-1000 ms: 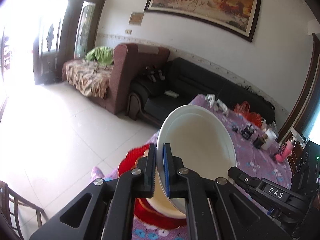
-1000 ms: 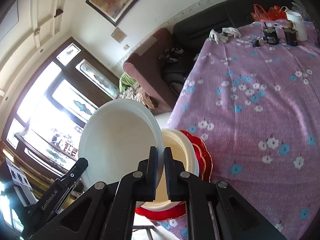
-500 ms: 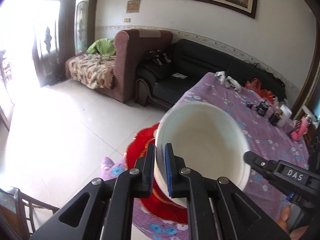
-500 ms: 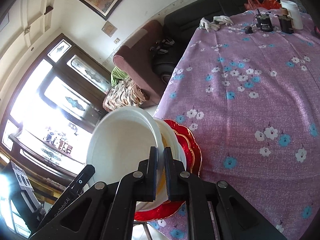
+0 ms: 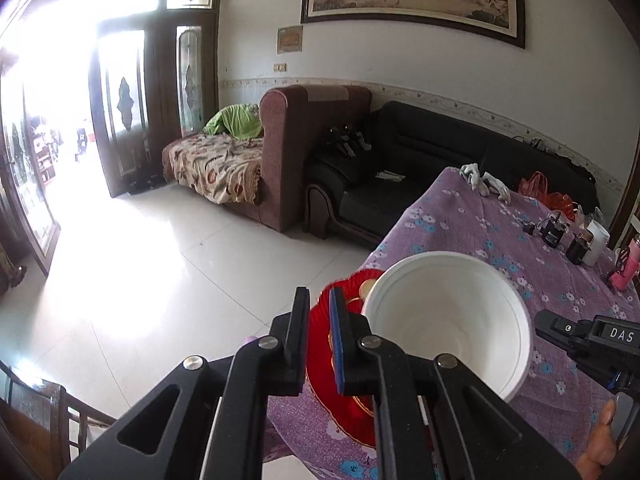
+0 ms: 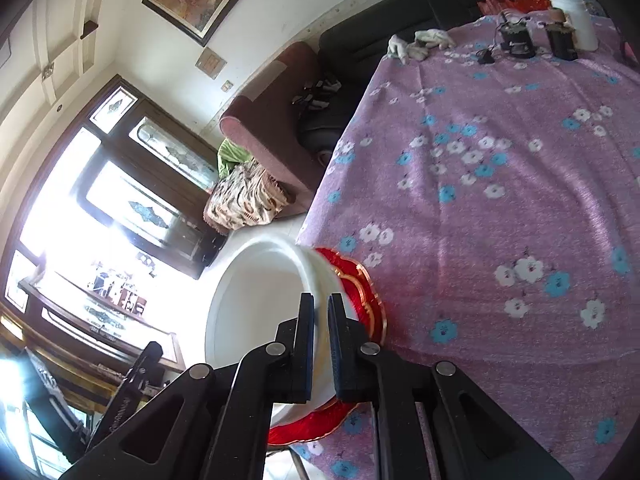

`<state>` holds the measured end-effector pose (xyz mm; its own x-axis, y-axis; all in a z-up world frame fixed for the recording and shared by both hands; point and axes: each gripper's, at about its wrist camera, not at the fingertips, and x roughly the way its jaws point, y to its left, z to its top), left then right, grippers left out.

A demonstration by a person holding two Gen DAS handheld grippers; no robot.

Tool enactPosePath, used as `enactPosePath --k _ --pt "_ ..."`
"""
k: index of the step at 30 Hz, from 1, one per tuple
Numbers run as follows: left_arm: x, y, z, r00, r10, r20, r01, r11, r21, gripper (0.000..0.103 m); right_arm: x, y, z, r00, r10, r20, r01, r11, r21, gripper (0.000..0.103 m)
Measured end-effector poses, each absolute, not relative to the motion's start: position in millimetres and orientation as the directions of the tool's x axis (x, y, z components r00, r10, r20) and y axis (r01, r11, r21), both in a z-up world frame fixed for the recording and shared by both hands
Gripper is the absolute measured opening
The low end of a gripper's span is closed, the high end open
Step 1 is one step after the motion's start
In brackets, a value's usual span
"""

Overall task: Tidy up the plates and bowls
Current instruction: 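Lower the white bowl onto the stacked bowls and open both grippers, then pull both grippers back from the stack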

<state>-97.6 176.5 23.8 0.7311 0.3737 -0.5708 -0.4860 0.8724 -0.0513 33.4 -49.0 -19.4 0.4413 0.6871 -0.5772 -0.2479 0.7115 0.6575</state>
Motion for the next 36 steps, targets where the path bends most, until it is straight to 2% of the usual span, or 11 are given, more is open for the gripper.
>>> enactPosePath --k 12,13,18,22,24,36 --pt "-98.0 116.3 63.6 0.803 0.374 -0.465 -0.414 0.91 0.018 0.012 44.1 -149.7 -12.7 0.593 0.617 -0.517 -0.135 0.709 0.692 0.009" --pt "-96.4 108.2 66.1 0.809 0.366 -0.459 -0.402 0.916 0.023 0.014 44.7 -163.0 -12.8 0.609 0.607 -0.511 -0.118 0.706 0.698 0.009" --pt "-79.0 53.9 76.1 0.839 0.334 -0.43 -0.334 0.939 0.077 0.038 46.2 -226.4 -12.8 0.674 0.562 -0.48 -0.049 0.682 0.73 0.009" --pt "-61.5 12.8 79.5 0.856 0.295 -0.426 -0.277 0.955 0.104 0.045 46.2 -275.6 -11.9 0.718 0.521 -0.461 -0.002 0.664 0.748 0.009" --pt "-50.5 -6.2 78.8 0.861 0.267 -0.432 -0.245 0.964 0.107 0.054 47.1 -298.0 -10.7 0.737 0.497 -0.458 0.016 0.665 0.747 0.009" --pt "15.6 -95.4 61.8 0.853 0.167 -0.494 -0.107 0.983 0.148 0.059 65.1 -391.2 -23.5 0.813 0.379 -0.442 0.058 0.703 0.709 0.009"
